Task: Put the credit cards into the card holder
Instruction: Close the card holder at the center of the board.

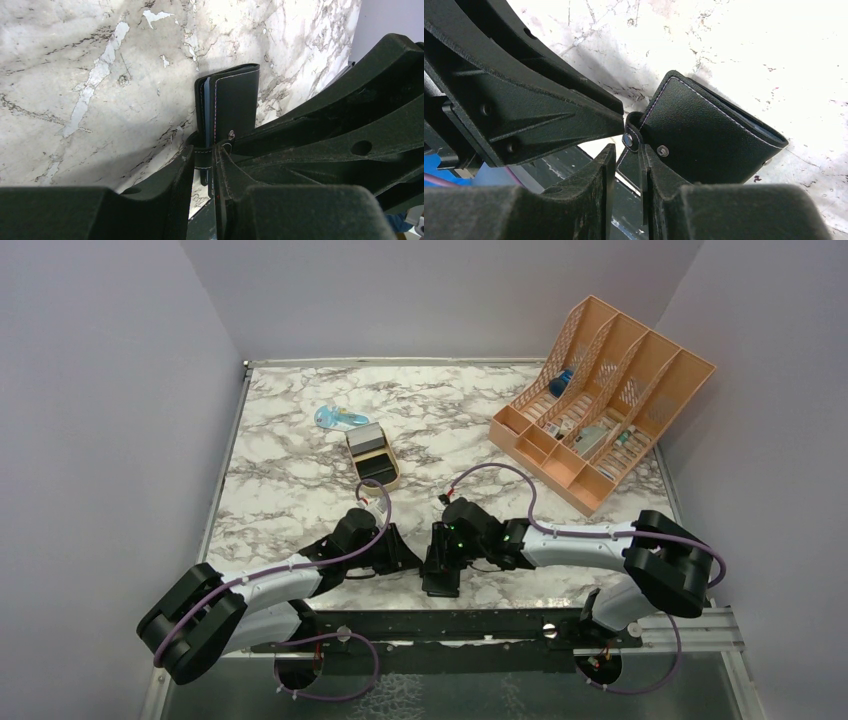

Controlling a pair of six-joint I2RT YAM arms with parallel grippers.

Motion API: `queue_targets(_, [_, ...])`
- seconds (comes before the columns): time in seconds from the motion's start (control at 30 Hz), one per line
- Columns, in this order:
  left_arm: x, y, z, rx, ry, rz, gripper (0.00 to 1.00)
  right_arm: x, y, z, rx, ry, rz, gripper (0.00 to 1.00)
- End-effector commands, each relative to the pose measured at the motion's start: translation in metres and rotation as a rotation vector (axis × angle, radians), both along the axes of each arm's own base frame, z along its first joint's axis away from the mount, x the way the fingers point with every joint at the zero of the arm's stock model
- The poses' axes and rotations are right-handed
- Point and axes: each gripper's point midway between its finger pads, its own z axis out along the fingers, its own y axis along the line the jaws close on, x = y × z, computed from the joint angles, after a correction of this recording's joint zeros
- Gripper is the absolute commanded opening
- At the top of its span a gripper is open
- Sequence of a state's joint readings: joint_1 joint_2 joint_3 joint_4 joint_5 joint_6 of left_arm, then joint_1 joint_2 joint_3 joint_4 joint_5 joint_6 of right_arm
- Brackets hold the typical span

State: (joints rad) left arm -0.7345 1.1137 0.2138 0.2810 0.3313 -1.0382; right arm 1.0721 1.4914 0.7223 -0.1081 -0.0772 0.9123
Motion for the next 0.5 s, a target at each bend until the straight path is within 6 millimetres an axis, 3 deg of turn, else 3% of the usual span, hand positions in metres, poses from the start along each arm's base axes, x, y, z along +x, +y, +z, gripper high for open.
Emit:
queue_targets(0.0, [0.0035, -0.0009, 0.0038, -0.013, -0.024, 0.009, 0.22, 0.0073, -0.0044, 0.007, 0.002, -0.042, -0.041, 0.24])
queue_targets(0.47, [0.0026, 0.0006, 0.0027, -0.013, -0.022, 0.016, 0.21, 0.0039, -0.0039, -0.002, 0.0, -0.024, -0.031, 0.22])
